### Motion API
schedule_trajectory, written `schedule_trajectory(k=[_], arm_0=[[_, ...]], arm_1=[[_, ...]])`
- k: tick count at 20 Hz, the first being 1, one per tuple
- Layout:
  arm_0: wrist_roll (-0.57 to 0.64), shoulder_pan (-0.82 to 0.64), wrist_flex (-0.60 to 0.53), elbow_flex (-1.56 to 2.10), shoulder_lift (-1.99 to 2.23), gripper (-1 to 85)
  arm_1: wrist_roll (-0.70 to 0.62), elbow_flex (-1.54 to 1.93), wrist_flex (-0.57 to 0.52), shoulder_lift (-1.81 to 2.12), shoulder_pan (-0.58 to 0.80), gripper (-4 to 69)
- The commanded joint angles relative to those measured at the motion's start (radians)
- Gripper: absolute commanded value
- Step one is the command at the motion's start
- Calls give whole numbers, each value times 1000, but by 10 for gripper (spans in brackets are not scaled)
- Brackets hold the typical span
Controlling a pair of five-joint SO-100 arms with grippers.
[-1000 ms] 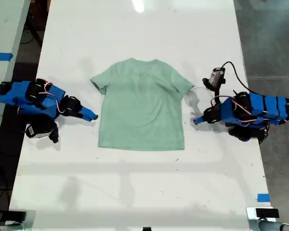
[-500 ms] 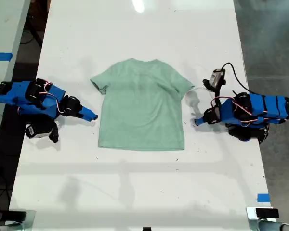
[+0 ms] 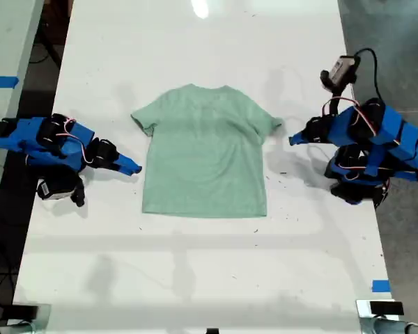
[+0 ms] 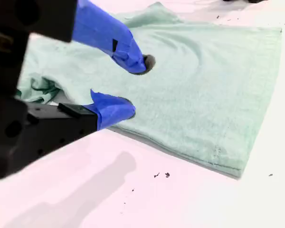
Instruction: Fold t shirt
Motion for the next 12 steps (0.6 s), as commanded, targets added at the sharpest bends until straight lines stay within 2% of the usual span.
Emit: schedule_trajectory(k=[1, 3, 7, 12], arm_0=[[6, 12, -18, 2, 5, 113], [6, 12, -18, 2, 5, 113], [6, 12, -18, 2, 5, 113], [6, 12, -18, 2, 5, 113]], arm_1=[[-137, -316, 29, -336, 169, 174], [-212, -423, 17, -537, 276, 215], [-291, -443, -149, -831, 402, 215], [-314, -419, -364, -1117, 440, 204]])
